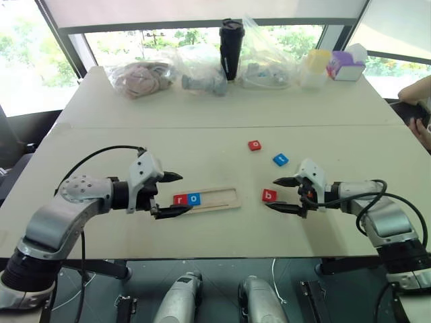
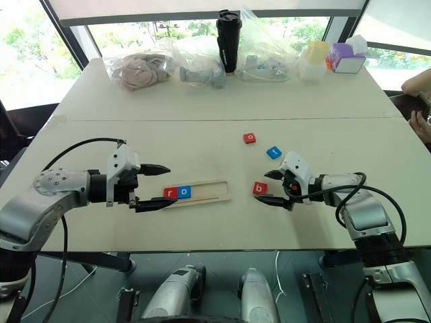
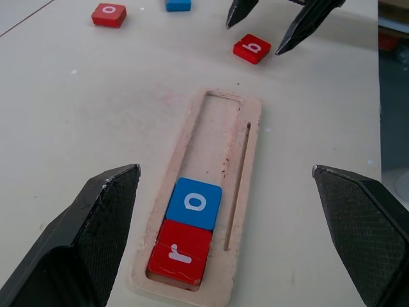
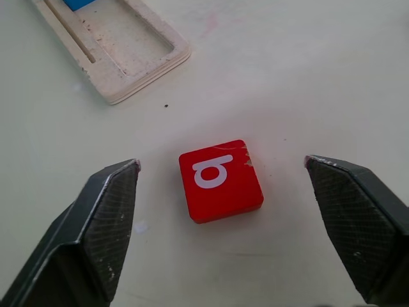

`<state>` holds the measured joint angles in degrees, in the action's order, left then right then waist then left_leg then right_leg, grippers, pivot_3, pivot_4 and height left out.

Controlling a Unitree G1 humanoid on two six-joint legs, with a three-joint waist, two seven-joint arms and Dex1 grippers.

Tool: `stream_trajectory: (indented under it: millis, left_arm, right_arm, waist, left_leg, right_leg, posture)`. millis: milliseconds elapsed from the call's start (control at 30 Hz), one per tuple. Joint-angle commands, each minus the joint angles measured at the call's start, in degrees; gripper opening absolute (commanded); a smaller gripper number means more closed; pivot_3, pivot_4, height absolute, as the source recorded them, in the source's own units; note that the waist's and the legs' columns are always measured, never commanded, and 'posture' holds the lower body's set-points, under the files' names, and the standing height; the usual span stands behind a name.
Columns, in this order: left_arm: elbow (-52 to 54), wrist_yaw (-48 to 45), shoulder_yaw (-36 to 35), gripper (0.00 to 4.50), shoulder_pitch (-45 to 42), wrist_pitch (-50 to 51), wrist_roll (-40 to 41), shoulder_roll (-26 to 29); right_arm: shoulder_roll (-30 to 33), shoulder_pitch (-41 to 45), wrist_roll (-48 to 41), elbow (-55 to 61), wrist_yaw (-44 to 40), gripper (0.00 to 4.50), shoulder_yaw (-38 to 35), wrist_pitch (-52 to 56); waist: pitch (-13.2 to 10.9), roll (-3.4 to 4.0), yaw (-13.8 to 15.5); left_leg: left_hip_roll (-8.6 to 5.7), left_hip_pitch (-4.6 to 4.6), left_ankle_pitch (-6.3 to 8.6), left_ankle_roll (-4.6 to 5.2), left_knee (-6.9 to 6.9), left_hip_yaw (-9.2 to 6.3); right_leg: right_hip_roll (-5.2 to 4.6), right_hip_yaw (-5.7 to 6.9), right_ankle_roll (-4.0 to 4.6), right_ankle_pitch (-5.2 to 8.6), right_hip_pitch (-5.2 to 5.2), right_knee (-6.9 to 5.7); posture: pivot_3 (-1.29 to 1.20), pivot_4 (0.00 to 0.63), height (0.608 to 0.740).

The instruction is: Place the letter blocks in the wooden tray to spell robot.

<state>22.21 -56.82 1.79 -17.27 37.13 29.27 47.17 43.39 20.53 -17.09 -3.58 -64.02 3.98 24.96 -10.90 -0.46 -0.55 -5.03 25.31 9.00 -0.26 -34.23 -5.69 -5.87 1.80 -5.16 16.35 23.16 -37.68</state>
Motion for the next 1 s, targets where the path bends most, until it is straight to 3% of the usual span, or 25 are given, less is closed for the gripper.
stream_trajectory:
  millis: [33,133,167,233,367,667,800,1000]
  left_arm:
    - [0.5,-0.2,-0.7,4.5,-0.7,-1.0,-0.1,0.1]
    - [0.8,0.0,-0.7,4.5,-0.5,-0.9,-0.2,0.1]
    - [0.8,0.1,-0.8,4.5,-0.4,-0.9,-0.2,0.1]
    - [0.9,0.2,-0.8,4.5,-0.4,-0.9,-0.3,0.1]
    - [0.9,0.4,-1.3,4.5,0.0,-1.0,-0.4,0.5]
    - [0.1,-0.3,-6.1,4.5,2.8,-0.7,-0.2,4.5]
    - [-0.4,-2.5,-10.4,4.5,7.5,-1.0,-0.6,9.5]
    - [2.3,-2.6,-12.2,4.5,10.0,-0.4,0.5,11.1]
  right_arm:
    - [0.1,1.0,0.2,-1.1,-1.0,4.01,0.0,-1.0]
    - [-0.2,1.5,1.3,-3.3,-1.6,4.01,1.0,-2.2]
    - [-0.3,1.7,2.1,-4.4,-1.7,3.78,1.6,-3.1]
    - [-0.4,1.9,3.1,-6.0,-1.8,3.12,2.2,-4.5]
    - [-1.3,2.8,2.1,-6.8,-2.1,1.16,1.3,-4.1]
    - [-1.5,7.2,0.4,0.7,-2.1,1.14,0.8,-1.0]
    - [-5.5,13.5,-0.3,5.1,-3.8,1.14,5.9,2.2]
    - [-12.3,19.0,4.4,-0.4,-5.1,1.14,14.8,0.5]
  waist:
    - [0.0,0.0,0.0]
    - [0.0,0.0,0.0]
    - [0.0,0.0,0.0]
    - [0.0,0.0,0.0]
    - [0.0,0.0,0.0]
    - [0.0,0.01,-0.3]
    - [0.0,0.01,-0.7]
    - [0.0,0.01,0.3]
  left_leg:
    - [0.0,0.0,0.0,0.0,0.0,0.0]
    - [0.0,0.0,0.0,0.0,0.0,0.0]
    - [0.0,0.0,0.0,0.0,0.0,0.0]
    - [0.0,-0.01,0.0,0.0,-0.01,0.0]
    - [0.0,-0.01,0.0,0.0,-0.01,0.0]
    - [0.01,-0.01,0.0,0.0,-0.01,0.01]
    - [0.05,-0.01,0.0,-0.02,0.01,0.01]
    - [-0.01,0.0,0.01,-0.03,0.03,-0.04]
  right_leg:
    - [0.0,0.0,0.0,0.0,0.0,0.0]
    - [0.0,0.0,0.0,0.0,0.0,0.0]
    - [0.01,0.0,0.0,0.0,-0.01,0.0]
    - [0.01,0.0,0.0,0.0,-0.02,0.0]
    - [0.01,0.0,-0.02,-0.01,-0.02,0.0]
    - [0.02,-0.03,-0.02,-0.01,0.06,-0.08]
    - [0.04,-0.04,-0.02,-0.01,0.14,-0.15]
    - [0.0,-0.04,0.0,0.0,0.19,-0.18]
  posture:
    - [0.0,0.15,0.74]
    - [0.0,0.15,0.74]
    - [0.0,0.15,0.74]
    - [0.0,0.15,0.74]
    - [0.0,0.15,0.74]
    - [0.0,0.15,0.74]
    - [0.0,0.15,0.74]
    - [0.0,0.15,0.74]
